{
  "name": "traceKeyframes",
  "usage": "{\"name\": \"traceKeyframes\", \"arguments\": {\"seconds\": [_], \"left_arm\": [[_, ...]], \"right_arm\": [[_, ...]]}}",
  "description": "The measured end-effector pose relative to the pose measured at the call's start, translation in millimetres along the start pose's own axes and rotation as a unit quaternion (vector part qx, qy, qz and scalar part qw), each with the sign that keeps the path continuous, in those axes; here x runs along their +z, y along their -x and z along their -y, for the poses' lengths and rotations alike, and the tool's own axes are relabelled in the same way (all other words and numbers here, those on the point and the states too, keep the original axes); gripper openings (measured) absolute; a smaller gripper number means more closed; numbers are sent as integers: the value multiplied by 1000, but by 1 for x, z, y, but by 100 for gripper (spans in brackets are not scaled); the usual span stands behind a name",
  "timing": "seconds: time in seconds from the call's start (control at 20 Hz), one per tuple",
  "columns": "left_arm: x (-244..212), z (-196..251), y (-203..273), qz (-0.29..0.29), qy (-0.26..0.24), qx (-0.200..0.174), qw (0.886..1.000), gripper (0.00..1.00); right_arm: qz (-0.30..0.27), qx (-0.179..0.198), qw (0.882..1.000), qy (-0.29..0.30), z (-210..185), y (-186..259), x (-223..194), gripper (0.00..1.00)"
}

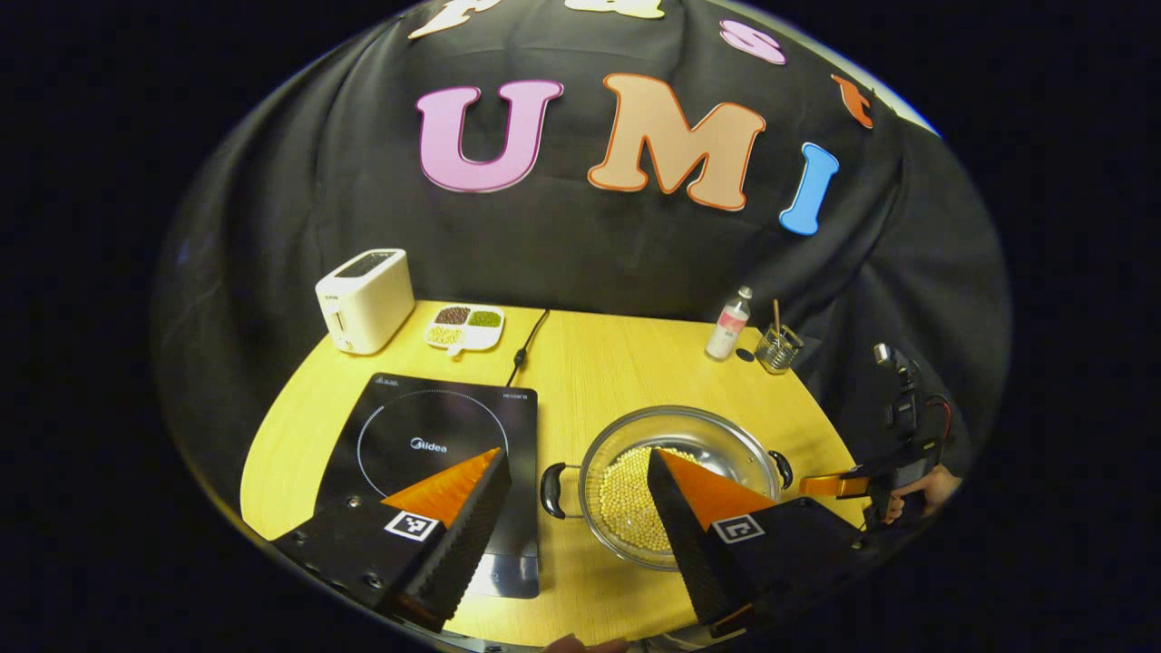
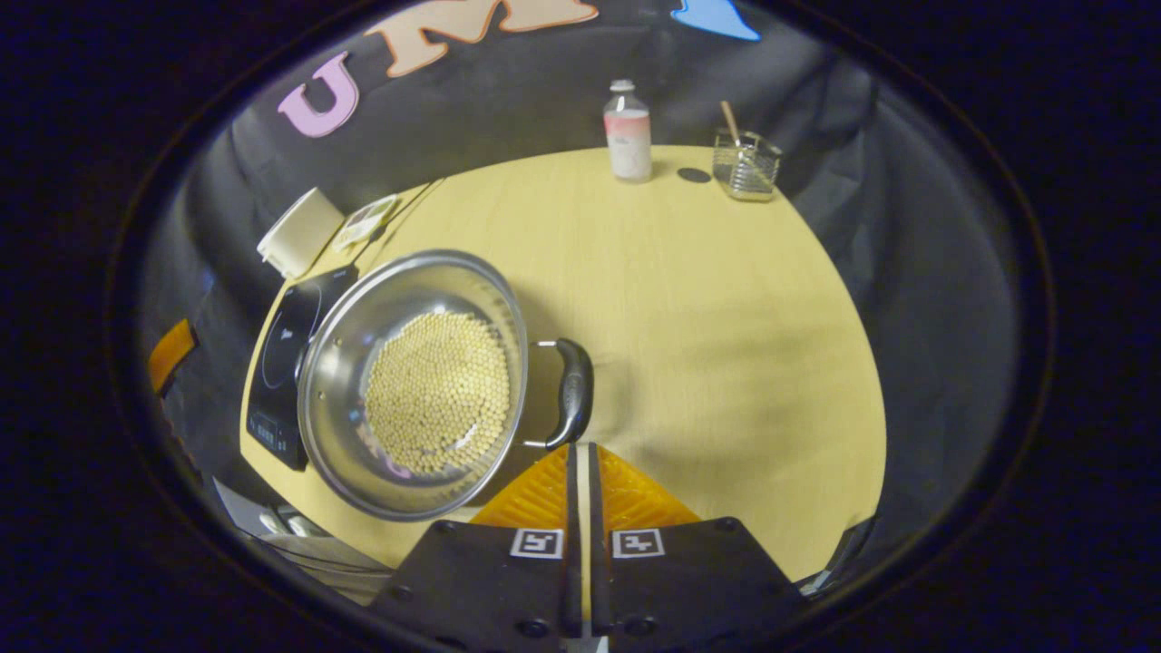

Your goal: First push the handle of the pot to place it horizontally, then grasp the pot with both hands and set it on the induction cooktop.

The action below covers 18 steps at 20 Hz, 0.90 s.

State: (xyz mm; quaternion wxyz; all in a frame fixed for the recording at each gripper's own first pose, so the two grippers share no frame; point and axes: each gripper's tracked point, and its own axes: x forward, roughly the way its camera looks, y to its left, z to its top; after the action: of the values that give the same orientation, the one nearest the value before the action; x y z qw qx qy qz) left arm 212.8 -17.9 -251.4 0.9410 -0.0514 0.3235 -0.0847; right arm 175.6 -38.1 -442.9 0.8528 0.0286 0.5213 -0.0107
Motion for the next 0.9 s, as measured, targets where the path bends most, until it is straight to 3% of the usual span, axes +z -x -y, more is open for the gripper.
{"name": "traceKeyframes", "arguments": {"seconds": [0.05,0.1,0.15,0.25,0.35,0.4,0.45,0.5,0.65,0.75,0.8,0.9], "left_arm": [[-3,-1,-4,-7,2,-10,1000,93],[-5,-2,-8,-14,1,-18,1000,92],[-7,-6,-11,-22,-1,-22,1000,92],[-18,-11,-17,-45,-4,-35,998,92],[-29,-17,-25,-71,-8,-50,996,91],[-31,-17,-29,-76,-7,-63,995,90],[-35,-18,-32,-86,-5,-74,994,95],[-40,-19,-37,-95,-4,-84,992,90],[-49,-24,-50,-119,-6,-104,987,89],[-58,-26,-61,-132,-7,-110,985,84],[-64,-28,-65,-143,-2,-111,984,90],[-76,-29,-76,-162,12,-110,981,85]], "right_arm": [[11,-9,1000,-9,0,1,6,2],[15,-17,1000,-15,-1,2,7,8],[14,-23,999,-18,-4,1,8,7],[8,-38,999,-22,-10,-1,8,24],[7,-50,998,-25,-16,-2,12,48],[8,-55,998,-29,-19,-3,14,50],[8,-58,998,-34,-22,-3,16,50],[5,-64,997,-37,-23,-4,15,60],[-2,-86,995,-45,-21,-8,15,66],[-6,-90,995,-46,-21,-10,16,64],[-11,-91,995,-43,-20,-13,13,64],[-18,-91,995,-37,-17,-18,13,64]]}}
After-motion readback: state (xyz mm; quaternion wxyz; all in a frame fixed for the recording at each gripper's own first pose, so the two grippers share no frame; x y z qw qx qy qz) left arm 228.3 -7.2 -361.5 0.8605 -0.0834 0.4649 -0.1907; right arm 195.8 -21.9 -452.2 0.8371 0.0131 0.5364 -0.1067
